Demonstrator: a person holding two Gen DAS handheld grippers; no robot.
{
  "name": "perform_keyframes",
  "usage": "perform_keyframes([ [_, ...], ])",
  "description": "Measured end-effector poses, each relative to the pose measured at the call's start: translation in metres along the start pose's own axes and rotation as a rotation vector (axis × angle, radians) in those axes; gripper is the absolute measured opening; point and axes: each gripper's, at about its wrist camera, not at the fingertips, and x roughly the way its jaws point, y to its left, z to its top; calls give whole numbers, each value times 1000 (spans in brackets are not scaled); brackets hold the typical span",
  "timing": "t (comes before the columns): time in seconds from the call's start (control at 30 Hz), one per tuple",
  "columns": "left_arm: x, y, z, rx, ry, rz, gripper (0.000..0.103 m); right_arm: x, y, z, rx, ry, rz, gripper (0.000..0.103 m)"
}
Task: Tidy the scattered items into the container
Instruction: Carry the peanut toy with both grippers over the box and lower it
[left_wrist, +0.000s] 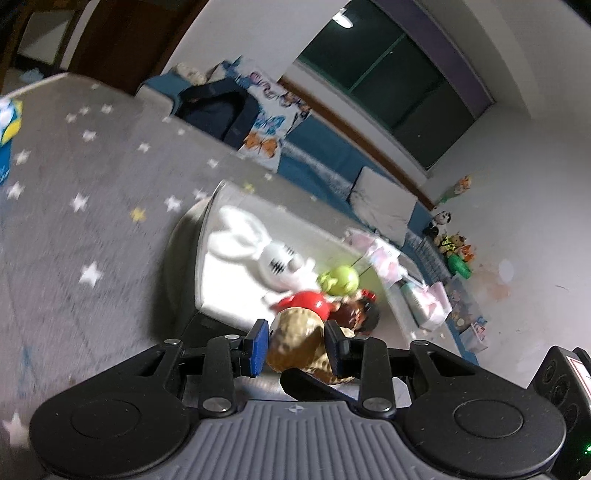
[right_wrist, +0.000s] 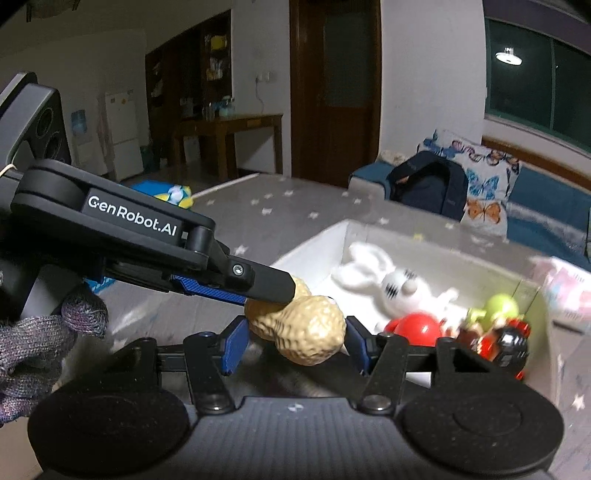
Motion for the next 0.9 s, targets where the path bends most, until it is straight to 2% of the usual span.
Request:
perform_keyframes([
  [0.37,33,-14,37,34,-20,14,35,21,-33,34,12,-16,-22,57],
  [0.67,76,-3,48,40,41,78,35,64,-67,35,71,64,21,57],
  [0.9,97,-4,44,93,83,132,35,87,-82,24,75,132,49,57],
])
